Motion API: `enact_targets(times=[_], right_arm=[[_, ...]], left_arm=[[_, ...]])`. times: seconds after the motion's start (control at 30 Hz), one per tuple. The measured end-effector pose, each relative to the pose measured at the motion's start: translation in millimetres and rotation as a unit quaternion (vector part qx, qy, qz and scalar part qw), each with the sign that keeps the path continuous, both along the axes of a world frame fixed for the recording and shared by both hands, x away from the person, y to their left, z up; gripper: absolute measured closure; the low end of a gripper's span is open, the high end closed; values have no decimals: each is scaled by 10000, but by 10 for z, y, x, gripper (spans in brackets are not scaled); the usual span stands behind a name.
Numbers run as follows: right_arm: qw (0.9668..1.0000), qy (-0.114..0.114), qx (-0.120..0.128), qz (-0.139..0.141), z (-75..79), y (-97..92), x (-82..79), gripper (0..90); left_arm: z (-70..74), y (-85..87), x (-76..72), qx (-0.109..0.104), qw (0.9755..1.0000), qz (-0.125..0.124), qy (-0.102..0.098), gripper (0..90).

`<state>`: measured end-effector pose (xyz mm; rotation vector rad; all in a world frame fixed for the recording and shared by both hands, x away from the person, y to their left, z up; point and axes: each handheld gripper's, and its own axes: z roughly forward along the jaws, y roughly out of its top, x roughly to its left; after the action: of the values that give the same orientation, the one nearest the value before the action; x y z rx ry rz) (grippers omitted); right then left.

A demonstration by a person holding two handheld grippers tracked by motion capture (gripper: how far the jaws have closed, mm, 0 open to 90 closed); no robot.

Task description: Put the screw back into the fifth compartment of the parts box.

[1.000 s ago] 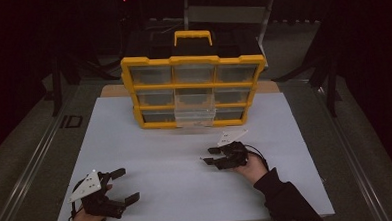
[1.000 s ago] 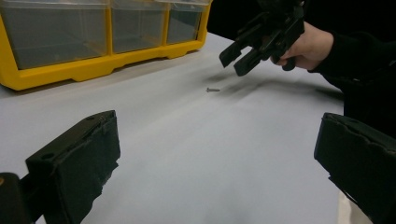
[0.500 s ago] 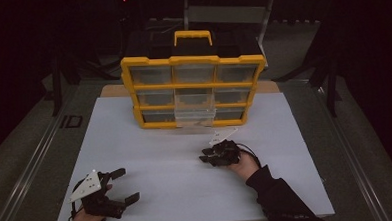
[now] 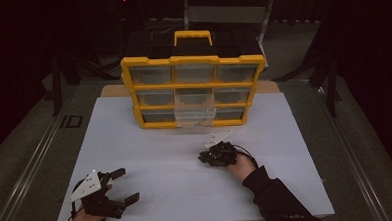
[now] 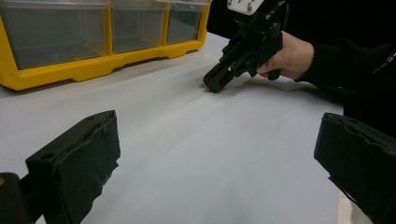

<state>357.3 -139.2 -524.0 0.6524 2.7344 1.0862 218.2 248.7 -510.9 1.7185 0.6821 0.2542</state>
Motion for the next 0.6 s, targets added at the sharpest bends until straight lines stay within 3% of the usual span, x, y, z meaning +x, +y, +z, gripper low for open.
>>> enact_targets(times=[0.1,0.3,0.6], right_arm=[[10000,-53,-45,11,0,19,-23,872],[10000,79,-5,-5,7,13,-8,874],[9999,29,102,81,131,-22,-68,876]], left_arm=[[-2,-2,1,4,10000,-1,4,12],[-1,0,2,-6,10000,5,2,12],[-1,-1,1,3,10000,4,1,12]])
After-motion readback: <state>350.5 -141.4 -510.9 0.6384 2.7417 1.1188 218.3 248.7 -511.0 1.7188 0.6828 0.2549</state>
